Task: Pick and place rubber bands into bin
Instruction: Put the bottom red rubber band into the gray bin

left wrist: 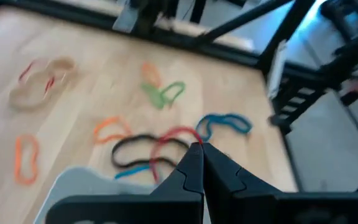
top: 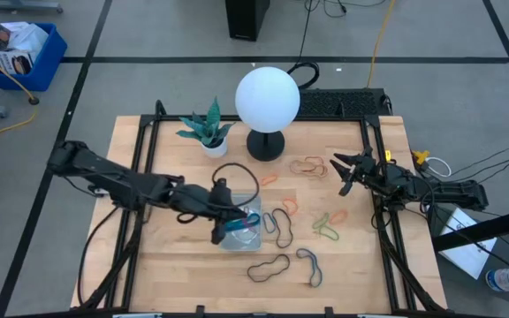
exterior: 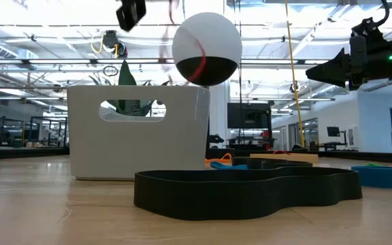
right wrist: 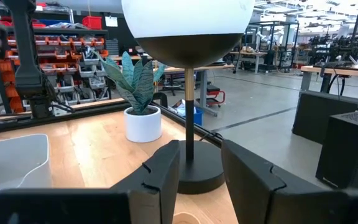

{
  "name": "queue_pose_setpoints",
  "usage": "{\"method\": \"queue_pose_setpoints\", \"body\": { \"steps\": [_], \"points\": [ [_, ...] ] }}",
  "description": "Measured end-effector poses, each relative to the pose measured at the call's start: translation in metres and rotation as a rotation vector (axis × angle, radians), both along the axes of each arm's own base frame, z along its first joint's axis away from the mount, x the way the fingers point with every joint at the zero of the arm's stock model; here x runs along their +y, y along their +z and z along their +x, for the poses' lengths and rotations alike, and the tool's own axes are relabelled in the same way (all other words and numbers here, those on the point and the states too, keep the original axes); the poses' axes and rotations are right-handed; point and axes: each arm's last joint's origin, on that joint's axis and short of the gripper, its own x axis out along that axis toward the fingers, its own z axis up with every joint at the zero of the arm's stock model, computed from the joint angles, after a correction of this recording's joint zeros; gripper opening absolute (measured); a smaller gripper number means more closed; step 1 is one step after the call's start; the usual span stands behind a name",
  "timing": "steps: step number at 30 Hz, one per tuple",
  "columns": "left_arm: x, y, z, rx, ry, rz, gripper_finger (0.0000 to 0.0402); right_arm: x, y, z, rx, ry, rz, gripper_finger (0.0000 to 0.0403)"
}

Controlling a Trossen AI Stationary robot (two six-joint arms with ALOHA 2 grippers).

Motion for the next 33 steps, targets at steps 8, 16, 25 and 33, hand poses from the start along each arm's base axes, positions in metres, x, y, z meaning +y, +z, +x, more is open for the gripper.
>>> {"method": "queue_pose_setpoints", "body": {
  "steps": [8, 16, 25, 33],
  "points": [
    [-0.002, -0.037, 0.016, 0.168, 0.018, -0.017, 0.0, 0.0, 0.0, 0.0, 0.0, 0.0, 0.0, 0.0114],
    [-0.008, -0.074, 0.031, 0.293, 0.002, -0.037, 0.0001, 0.0, 0.0, 0.0, 0.0, 0.0, 0.0, 0.0114],
    [-0.009, -0.096, 0.037, 0.369, 0.019, -0.033, 0.0006, 0.0, 0.0, 0.0, 0.002, 0.0, -0.002, 0.0114],
    [-0.009, -0.101, 0.038, 0.38, 0.031, -0.02, 0.0008, 0.0, 0.0, 0.0, 0.004, 0.0, -0.006, 0.0114]
  ]
}}
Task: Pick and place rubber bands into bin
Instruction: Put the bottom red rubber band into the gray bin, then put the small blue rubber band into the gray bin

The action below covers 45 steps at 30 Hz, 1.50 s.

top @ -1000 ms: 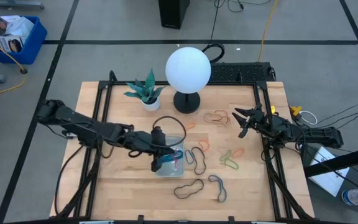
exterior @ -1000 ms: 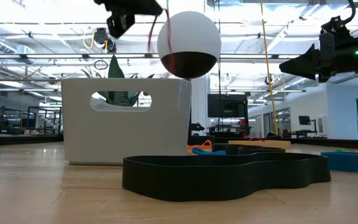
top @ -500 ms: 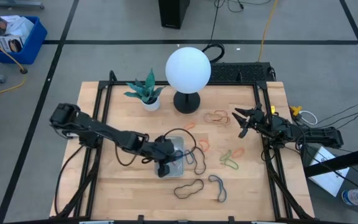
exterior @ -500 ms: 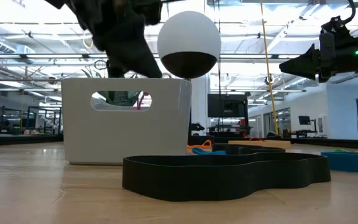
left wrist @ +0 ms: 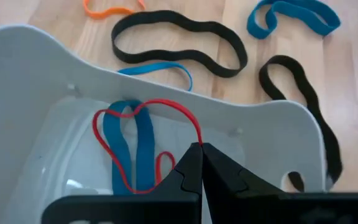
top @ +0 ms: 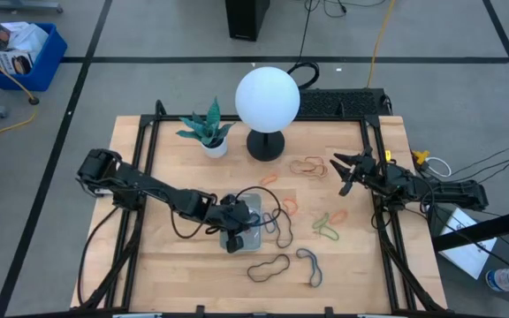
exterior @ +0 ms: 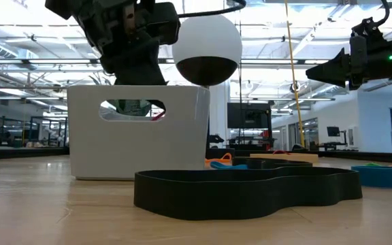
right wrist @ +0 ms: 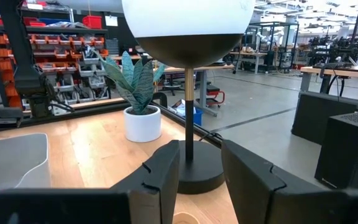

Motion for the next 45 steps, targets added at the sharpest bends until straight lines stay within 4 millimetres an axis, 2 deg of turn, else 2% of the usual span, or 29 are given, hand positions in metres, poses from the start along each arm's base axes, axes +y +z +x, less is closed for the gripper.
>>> {"method": "queue_pose_setpoints", "body": {
  "steps": [16, 26, 33, 37, 41, 45],
  "points": [
    [0.001, 0.001, 0.001, -0.011, 0.046, -0.023, 0.0019, 0.0, 0.0, 0.0, -0.036, 0.002, 0.049, 0.0114],
    [0.0, 0.001, 0.001, -0.009, 0.0, -0.02, 0.0124, 0.0, 0.001, 0.0, -0.038, 0.002, 0.05, 0.0114],
    [0.0, 0.003, 0.001, 0.005, -0.038, -0.087, 0.0161, 0.0, 0.001, 0.0, -0.039, 0.002, 0.05, 0.0114],
    [0.005, 0.025, -0.003, -0.07, -0.082, -0.154, 0.0165, 0.0, 0.001, 0.0, -0.039, 0.002, 0.05, 0.0114],
    [0.013, 0.069, -0.016, -0.26, -0.103, -0.107, 0.0166, 0.0, 0.001, 0.0, -0.04, 0.002, 0.05, 0.0114],
    [0.021, 0.111, -0.039, -0.43, -0.086, -0.006, 0.0166, 0.0, 0.001, 0.0, -0.048, 0.005, 0.059, 0.0114]
  ]
}}
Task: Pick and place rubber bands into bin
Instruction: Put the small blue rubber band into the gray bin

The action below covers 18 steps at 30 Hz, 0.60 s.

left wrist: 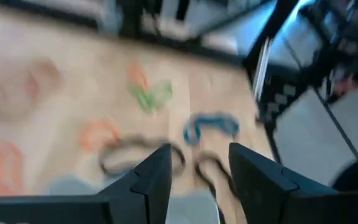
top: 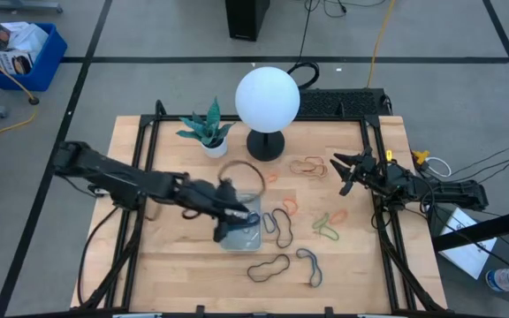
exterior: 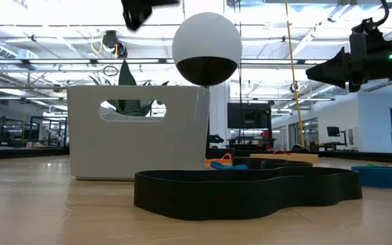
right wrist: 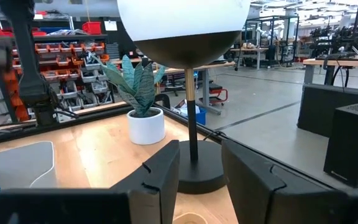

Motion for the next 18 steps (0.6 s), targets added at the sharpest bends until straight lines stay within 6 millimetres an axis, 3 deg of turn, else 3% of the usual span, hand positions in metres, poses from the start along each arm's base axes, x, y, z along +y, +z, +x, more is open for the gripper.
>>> {"method": "queue_pose_setpoints", "body": {
  "steps": [7, 14, 18],
  "points": [
    [0.012, 0.053, -0.046, -0.217, 0.002, 0.085, 0.0166, 0.003, 0.004, 0.001, -0.111, 0.122, 0.113, 0.0114],
    [0.024, 0.076, -0.091, -0.27, 0.022, 0.185, 0.0166, 0.006, 0.011, 0.002, -0.174, 0.227, 0.098, 0.0114],
    [0.031, 0.08, -0.114, -0.238, 0.056, 0.205, 0.0166, 0.006, 0.006, 0.003, -0.104, 0.226, 0.107, 0.0114]
  ]
}}
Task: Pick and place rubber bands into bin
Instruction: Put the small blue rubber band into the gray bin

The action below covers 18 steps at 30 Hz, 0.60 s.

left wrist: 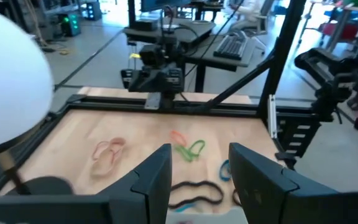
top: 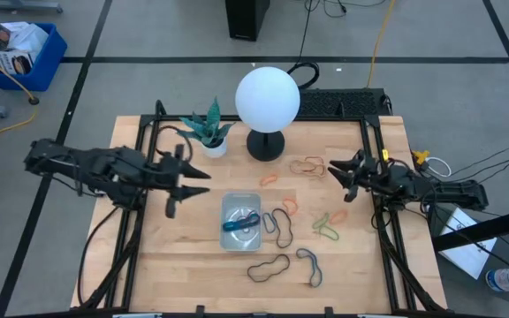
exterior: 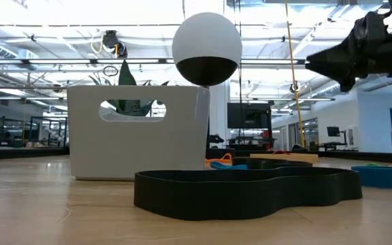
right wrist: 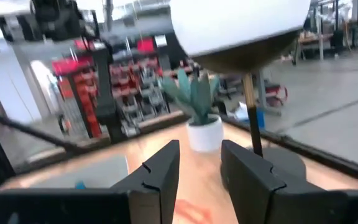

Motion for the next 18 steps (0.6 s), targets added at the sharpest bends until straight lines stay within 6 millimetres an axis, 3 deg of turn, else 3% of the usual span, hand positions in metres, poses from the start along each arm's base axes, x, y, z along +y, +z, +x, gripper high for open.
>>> {"method": "queue_pose_setpoints", "body": {
  "steps": [4, 9, 18],
  "points": [
    [0.004, 0.001, -0.016, -0.013, 0.009, 0.0, 0.0166, 0.0, 0.017, 0.001, 0.033, 0.0, -0.016, 0.0114],
    [0.009, -0.029, -0.034, -0.041, 0.014, -0.02, 0.0166, -0.001, 0.041, 0.015, 0.127, 0.0, -0.037, 0.0114],
    [0.02, -0.08, -0.077, -0.204, 0.027, -0.109, 0.0166, -0.001, 0.088, 0.074, 0.408, 0.068, -0.139, 0.0114]
  ]
}}
